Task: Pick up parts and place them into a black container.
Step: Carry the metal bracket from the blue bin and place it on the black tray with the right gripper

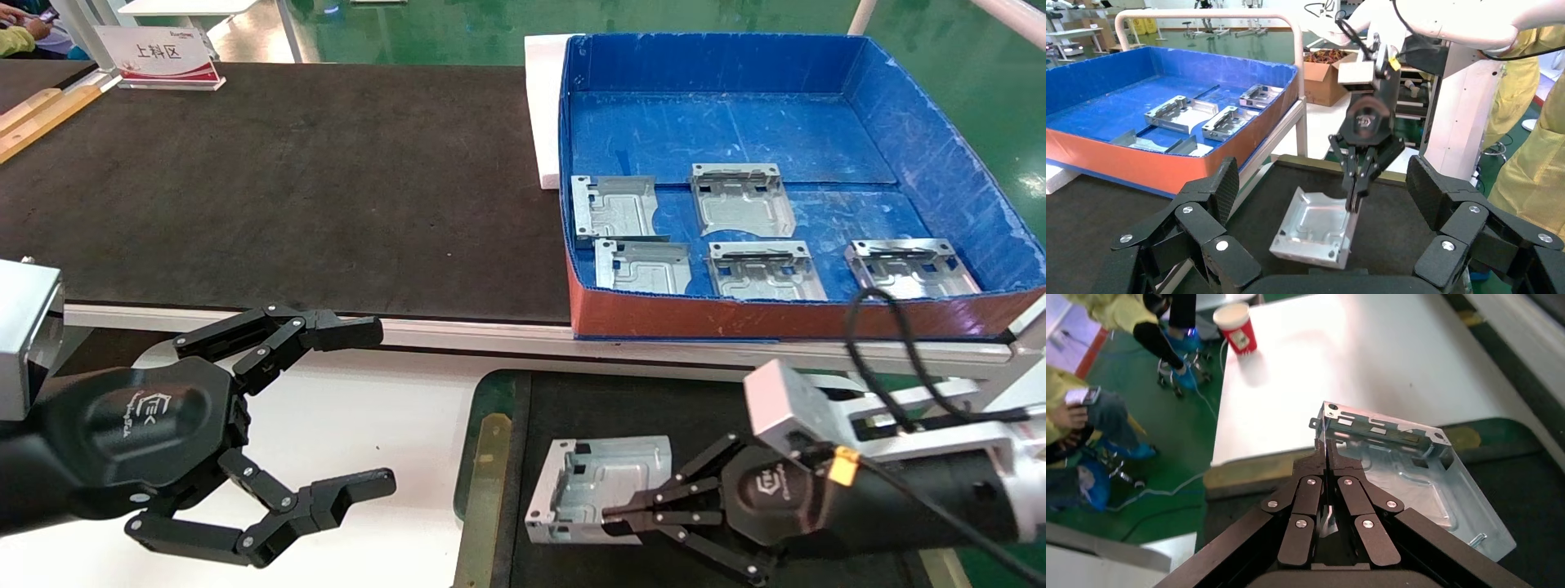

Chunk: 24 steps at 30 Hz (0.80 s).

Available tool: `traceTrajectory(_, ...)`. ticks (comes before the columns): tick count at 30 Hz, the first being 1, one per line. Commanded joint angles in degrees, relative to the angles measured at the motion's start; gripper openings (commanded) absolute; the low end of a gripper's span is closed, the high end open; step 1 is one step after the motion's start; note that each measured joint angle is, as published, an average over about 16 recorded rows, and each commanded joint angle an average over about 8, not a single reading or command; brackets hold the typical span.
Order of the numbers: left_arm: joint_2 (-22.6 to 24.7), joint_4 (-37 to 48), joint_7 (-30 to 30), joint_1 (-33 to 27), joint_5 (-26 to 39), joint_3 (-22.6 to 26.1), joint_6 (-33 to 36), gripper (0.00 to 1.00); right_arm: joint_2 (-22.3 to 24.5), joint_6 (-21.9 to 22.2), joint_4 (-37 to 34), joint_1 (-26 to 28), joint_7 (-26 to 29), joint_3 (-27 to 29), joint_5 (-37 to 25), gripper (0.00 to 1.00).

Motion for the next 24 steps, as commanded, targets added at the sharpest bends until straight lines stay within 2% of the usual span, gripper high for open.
traceTrajectory(1,0.0,0.0,0.0,0.0,0.0,0.0,0.0,1.0,-0.8,-0.2,-1.3,0.8,-1.0,-1.2,-0.9,0.0)
traceTrajectory(11,0.0,0.0,0.0,0.0,0.0,0.0,0.0,1.0,-6.3,1.1,-11.4,3.9,-8.6,-6.1,-6.5,0.0)
traceTrajectory(24,0.0,0.0,0.0,0.0,0.0,0.0,0.0,1.0,-15.9,4.0,-24.1,8.8,-22.1,-8.7,-13.0,0.0)
